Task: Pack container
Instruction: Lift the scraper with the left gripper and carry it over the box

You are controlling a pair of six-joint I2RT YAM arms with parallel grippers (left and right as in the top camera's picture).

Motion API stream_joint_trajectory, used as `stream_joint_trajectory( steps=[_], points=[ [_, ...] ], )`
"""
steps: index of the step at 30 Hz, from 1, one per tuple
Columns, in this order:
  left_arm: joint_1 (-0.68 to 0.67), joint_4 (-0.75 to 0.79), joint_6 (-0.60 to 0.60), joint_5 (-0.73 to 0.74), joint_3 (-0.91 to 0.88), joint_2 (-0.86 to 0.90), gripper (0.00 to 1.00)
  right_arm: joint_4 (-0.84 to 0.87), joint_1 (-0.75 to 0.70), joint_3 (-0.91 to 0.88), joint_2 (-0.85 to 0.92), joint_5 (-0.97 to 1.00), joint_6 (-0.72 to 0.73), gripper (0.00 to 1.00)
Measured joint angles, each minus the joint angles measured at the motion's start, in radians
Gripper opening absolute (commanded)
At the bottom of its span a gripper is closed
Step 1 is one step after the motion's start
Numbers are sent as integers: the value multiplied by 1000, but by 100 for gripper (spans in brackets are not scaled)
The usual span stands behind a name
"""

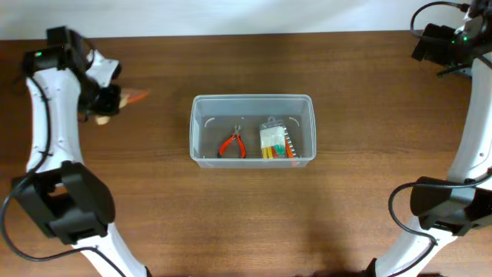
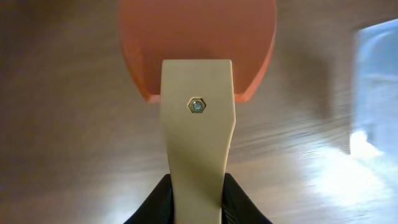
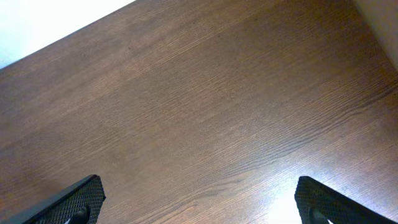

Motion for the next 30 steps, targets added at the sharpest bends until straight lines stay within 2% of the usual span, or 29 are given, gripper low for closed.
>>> stream_joint_trajectory(
  steps=[14,23,30],
  points=[
    [-387,-106,0,74,308,0,2,0,0,0,0,0,0,99],
    [-605,-121,12,80,322,0,2,0,0,0,0,0,0,99],
    [-694,-135,13,79,321,2,2,0,0,0,0,0,0,99]
  ],
)
